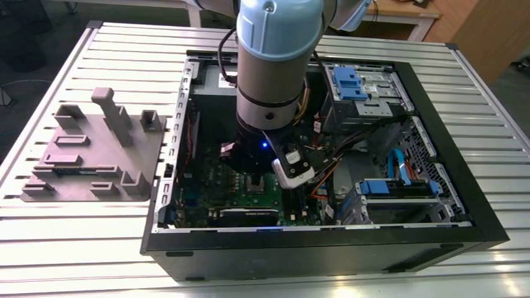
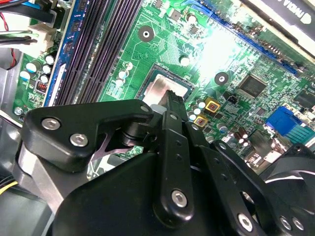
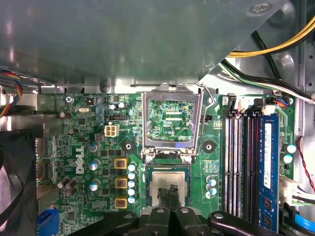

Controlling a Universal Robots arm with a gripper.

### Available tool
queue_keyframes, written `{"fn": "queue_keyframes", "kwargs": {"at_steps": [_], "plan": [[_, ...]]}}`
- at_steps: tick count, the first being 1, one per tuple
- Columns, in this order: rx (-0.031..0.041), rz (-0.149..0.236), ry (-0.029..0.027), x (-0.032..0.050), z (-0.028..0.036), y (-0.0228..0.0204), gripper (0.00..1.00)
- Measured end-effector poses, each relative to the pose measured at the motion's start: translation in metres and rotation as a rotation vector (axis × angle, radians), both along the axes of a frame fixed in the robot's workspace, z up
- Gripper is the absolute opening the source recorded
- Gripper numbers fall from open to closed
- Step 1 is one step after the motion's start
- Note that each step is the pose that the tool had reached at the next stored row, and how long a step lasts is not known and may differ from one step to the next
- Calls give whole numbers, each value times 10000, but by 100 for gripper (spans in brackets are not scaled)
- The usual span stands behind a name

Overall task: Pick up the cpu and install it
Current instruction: 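Close the cpu cover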

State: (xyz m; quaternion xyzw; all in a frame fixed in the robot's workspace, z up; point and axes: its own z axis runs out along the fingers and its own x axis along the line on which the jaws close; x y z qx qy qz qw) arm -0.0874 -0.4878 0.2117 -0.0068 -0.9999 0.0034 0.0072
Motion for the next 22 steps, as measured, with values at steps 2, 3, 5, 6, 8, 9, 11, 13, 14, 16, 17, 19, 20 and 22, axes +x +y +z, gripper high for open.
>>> {"fn": "queue_keyframes", "kwargs": {"at_steps": [2,3,5,6,8,9,11,13,14,16,17,19,20,22], "plan": [[1,0,0,0,0,0,10],[1,0,0,0,0,0,10],[1,0,0,0,0,0,10],[0,0,0,0,0,0,10],[0,0,0,0,0,0,10],[0,0,0,0,0,0,10],[2,0,3,0,6,0,10],[9,0,1,0,66,0,10],[11,0,1,0,108,0,10],[11,0,0,0,198,0,10],[12,0,0,0,243,0,10],[11,0,1,0,336,0,10],[10,0,1,0,379,0,10],[10,0,1,-1,452,0,10]]}}
